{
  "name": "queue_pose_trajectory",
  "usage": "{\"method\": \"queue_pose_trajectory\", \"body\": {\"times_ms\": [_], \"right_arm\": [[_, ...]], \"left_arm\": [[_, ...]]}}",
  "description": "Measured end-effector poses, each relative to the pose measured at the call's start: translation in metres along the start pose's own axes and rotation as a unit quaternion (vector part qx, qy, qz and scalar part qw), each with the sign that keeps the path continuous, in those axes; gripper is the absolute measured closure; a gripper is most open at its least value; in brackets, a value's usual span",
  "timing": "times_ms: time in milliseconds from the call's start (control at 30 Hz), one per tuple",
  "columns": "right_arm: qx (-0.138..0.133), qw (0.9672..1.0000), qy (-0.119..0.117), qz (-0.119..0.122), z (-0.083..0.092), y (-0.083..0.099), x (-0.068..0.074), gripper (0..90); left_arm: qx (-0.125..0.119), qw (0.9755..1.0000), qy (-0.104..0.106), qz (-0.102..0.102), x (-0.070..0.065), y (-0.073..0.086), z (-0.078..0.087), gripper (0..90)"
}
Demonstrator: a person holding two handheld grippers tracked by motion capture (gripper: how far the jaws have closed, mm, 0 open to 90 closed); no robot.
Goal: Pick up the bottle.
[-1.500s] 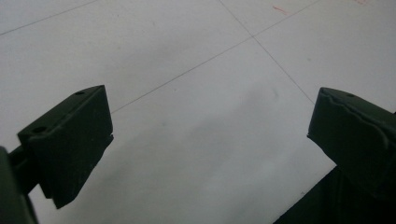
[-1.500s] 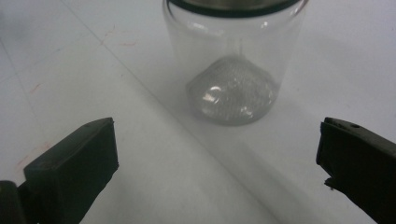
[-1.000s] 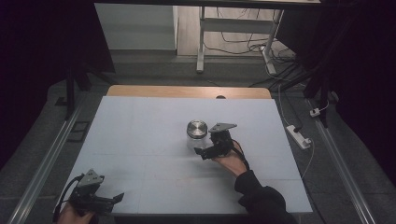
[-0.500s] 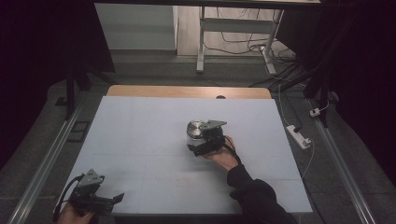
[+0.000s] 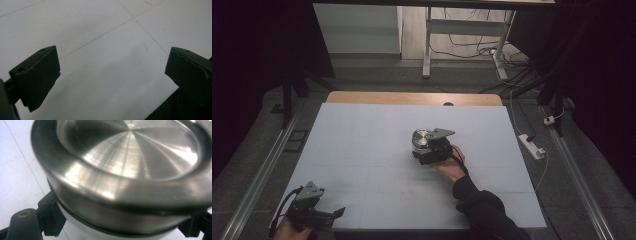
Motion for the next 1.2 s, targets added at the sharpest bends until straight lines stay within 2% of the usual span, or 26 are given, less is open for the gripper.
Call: {"method": "queue_pose_trajectory", "body": {"times_ms": [233, 533, 900, 1200], "right_arm": [[0.002, 1.0, -0.004, 0.002, 0.006, -0.002, 0.002, 15.1], [0.002, 0.9997, -0.023, 0.008, 0.024, -0.007, 0.012, 15.0], [0.006, 0.9983, -0.052, 0.027, 0.05, -0.006, 0.035, 15.0], [0.003, 0.9969, -0.074, 0.026, 0.071, -0.002, 0.054, 15.0]], "left_arm": [[0.0, 1.0, 0.0, 0.0, 0.0, 0.0, 0.0, 0.6], [0.0, 1.0, 0.0, 0.001, 0.0, 0.0, 0.0, 0.6], [-0.001, 1.0, 0.0, 0.003, 0.0, 0.0, 0.0, 0.6], [-0.002, 1.0, 0.0, 0.003, 0.0, 0.0, 0.0, 0.7]]}}
Point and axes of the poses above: each handheld gripper's, and its own axes: z roughly backward along the jaws, y roughly out of its underside, x roughly to its left, the point moved 3 cm from there along -z, roughly forward along the jaws, and after that the axes turned 5 degrees about -z, right-handed, at the moved point
